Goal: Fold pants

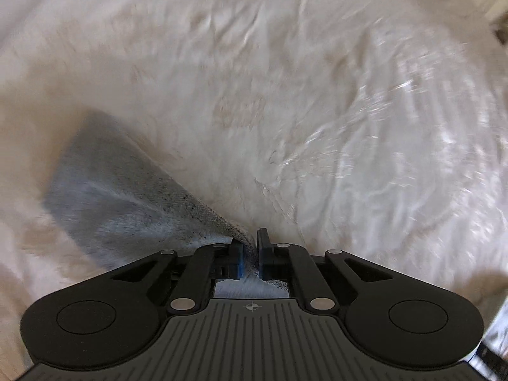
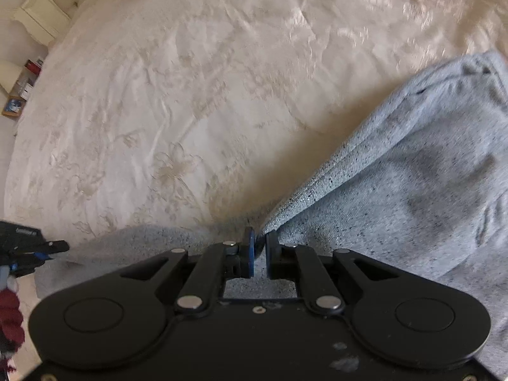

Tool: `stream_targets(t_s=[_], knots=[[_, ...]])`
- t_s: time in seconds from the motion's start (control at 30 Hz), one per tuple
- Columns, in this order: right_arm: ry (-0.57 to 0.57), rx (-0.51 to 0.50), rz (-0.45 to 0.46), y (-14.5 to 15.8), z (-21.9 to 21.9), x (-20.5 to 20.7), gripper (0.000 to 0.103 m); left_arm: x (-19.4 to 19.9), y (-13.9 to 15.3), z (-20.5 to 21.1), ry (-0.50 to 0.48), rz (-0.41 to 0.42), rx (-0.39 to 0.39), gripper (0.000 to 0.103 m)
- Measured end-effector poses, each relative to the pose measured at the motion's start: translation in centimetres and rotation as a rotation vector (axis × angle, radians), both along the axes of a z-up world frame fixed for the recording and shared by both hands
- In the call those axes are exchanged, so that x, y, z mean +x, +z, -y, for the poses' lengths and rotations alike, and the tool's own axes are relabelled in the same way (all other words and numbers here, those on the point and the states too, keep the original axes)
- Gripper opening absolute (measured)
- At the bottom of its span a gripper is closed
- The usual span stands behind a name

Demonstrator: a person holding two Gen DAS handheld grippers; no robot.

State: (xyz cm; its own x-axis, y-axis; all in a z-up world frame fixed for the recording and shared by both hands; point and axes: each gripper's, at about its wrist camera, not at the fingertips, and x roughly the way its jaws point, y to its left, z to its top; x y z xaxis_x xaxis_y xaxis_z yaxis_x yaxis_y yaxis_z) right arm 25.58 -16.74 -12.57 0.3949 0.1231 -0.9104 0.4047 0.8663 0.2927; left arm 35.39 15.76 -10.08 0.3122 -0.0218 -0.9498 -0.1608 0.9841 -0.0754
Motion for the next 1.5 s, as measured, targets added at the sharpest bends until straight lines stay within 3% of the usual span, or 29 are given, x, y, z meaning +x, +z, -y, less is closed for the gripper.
stream_targets(t_s=[0.2, 0.33, 0.57, 0.73, 0.83, 0.9, 0.97, 1.13, 1.23, 1.47, 1.5], knots=[[0.018, -0.014, 0.046, 3.2, 0.0, -5.0, 0.008, -9.1, 6.0, 0.1, -0.057, 0.138, 0.021, 0.007], [0.017, -0.008, 0.036, 4.0, -0.3, -9.9, 0.008, -14.5, 6.5, 0.3, -0.039, 0.13, 0.037, 0.007], [0.041, 0.001, -0.076, 0.8, -1.5, -16.3, 0.009, -21.1, 1.6, -0.9, 0.054, -0.033, 0.007, 0.007], [0.071, 0.028, -0.138, -2.1, -2.1, -18.6, 0.008, -21.9, -2.6, -0.8, 0.052, -0.116, 0.021, 0.007], [0.007, 0.045, -0.089, -1.2, -0.5, -19.6, 0.023, -21.4, -3.8, -0.6, 0.061, -0.13, 0.032, 0.007], [-0.066, 0.024, -0.022, 0.1, 1.5, -20.0, 0.072, -21.1, -4.1, -0.5, 0.063, -0.129, 0.042, 0.007], [-0.141, -0.019, 0.027, 1.0, 3.7, -20.2, 0.096, -21.1, -4.4, -0.4, 0.064, -0.127, 0.05, 0.007], [-0.303, -0.097, 0.095, 1.9, 10.7, -18.3, 0.094, -21.0, -4.3, -0.6, 0.085, -0.119, 0.051, 0.007], [-0.36, -0.114, 0.089, 1.7, 14.6, -16.4, 0.095, -22.7, -3.9, -0.4, 0.086, -0.113, 0.06, 0.007], [-0.344, -0.144, 0.039, 0.3, 18.2, -12.1, 0.094, -22.8, -3.3, -0.1, 0.097, -0.112, 0.078, 0.007], [-0.333, -0.142, 0.04, 0.3, 18.3, -11.5, 0.086, -22.7, -3.1, 0.0, 0.095, -0.108, 0.082, 0.007]])
